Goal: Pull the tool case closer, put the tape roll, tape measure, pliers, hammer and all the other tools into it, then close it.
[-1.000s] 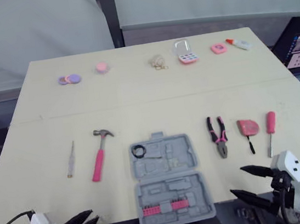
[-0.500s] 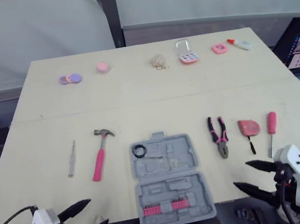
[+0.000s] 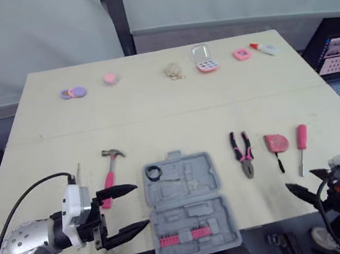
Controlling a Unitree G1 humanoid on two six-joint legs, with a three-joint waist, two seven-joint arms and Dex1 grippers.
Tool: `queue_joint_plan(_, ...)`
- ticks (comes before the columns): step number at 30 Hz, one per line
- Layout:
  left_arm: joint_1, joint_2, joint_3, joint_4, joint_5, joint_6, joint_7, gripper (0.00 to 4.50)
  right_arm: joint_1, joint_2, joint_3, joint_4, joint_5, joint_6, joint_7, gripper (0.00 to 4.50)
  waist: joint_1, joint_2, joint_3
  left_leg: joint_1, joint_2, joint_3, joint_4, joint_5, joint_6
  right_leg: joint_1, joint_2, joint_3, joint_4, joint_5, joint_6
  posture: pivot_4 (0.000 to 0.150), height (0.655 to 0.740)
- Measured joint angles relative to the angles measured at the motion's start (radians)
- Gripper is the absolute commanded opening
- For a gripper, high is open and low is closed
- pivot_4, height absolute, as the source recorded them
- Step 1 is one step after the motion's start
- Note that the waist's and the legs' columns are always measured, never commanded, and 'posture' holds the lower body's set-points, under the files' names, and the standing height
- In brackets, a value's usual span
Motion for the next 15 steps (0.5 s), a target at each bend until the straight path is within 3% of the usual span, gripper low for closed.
queue_joint_plan(6,-0.096,0.003,-0.028,0.047,0.006,0.001,0.003,4.45,-0.170,0.022,0.012,0.069,0.008,0.118,-0.107,4.50,0.001,0.000,0.000,0.000,0.000,0.000,0.000,0.000,0.000,0.000,0.000,0.000,0.000,0.000,0.000,0.150,0.7400)
queue_joint_plan(15,-0.123,0.004,-0.066,0.054,0.024,0.013,0.028,4.45,-0.372,0.068,0.154,0.187,-0.036,0.226,-0.226,4.50,0.000,0.002,0.001,0.000,0.000,0.000,0.000,0.000,0.000,-0.001,0.000,0.001,0.001,0.000,0.000,0.150,0.7400)
